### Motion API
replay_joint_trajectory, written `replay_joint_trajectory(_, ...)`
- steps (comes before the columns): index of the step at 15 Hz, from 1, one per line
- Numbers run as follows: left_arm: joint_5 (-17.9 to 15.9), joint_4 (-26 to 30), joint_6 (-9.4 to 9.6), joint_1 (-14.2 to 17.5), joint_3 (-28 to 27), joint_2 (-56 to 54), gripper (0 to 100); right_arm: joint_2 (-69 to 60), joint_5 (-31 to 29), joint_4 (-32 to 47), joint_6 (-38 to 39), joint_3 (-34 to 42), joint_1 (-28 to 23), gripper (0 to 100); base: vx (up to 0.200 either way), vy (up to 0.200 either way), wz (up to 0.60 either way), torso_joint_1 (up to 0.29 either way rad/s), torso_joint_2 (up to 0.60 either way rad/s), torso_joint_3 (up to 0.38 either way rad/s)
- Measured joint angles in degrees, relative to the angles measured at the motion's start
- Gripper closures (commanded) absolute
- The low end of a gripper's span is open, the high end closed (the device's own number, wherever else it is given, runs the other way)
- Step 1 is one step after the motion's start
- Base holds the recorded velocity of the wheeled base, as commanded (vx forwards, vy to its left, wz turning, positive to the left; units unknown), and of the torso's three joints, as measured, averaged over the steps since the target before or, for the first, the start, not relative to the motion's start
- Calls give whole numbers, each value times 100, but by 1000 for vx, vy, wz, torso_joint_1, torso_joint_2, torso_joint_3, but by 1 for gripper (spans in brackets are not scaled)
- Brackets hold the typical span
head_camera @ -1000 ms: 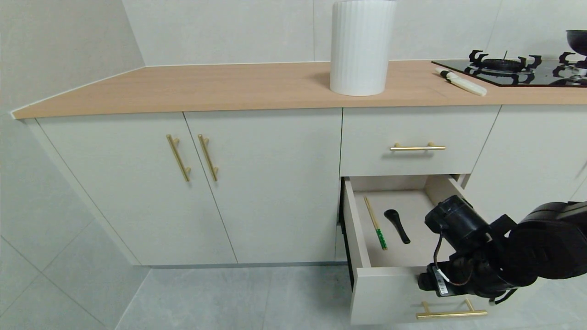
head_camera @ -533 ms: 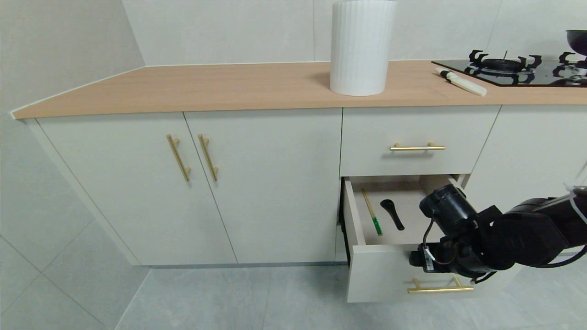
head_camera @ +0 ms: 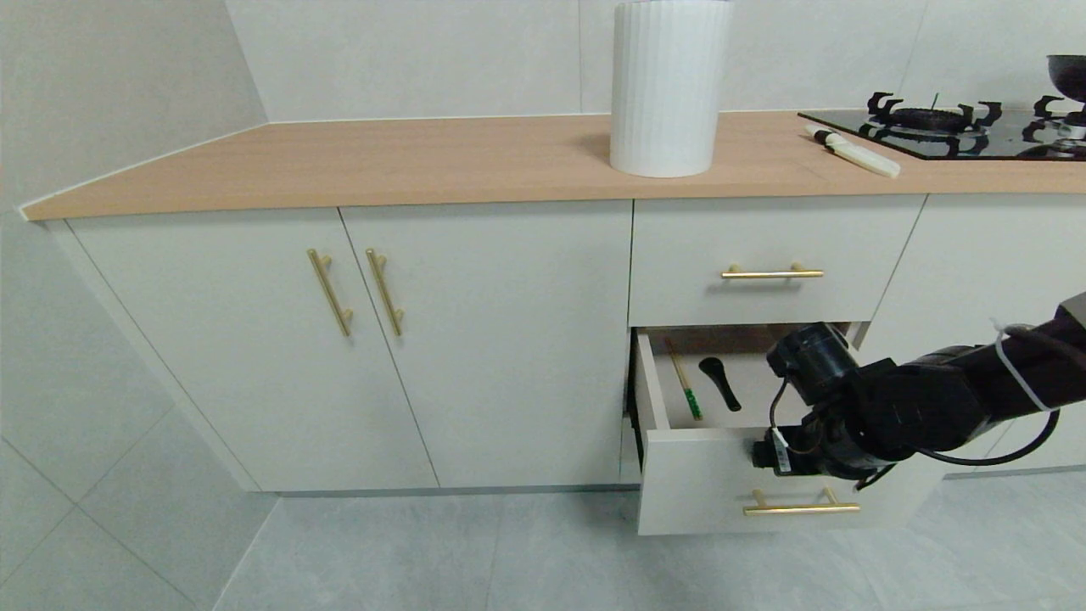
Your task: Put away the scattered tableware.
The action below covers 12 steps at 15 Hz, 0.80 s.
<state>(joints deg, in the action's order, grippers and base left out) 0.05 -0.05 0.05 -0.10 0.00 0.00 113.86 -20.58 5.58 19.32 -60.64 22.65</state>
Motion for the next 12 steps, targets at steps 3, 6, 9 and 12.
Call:
replay_joint_trajectory(3, 2, 2, -2, 2, -2, 0, 0, 276, -11, -77, -148, -579, -77, 0, 0, 0, 0, 0, 0, 0)
replay_joint_trajectory(6, 2, 5, -2, 0, 0, 0, 0, 478, -11, -118, -156, -859, -124, 0, 0, 0, 0, 0, 0, 0)
replay_joint_trajectory(9, 2, 5, -2, 0, 0, 0, 0, 618, -16, -380, -129, -923, -193, 0, 0, 0, 0, 0, 0, 0)
replay_joint_trajectory(12, 2, 2, -2, 0, 0, 0, 0, 756, -6, -880, -121, -909, -265, 0, 0, 0, 0, 0, 0, 0)
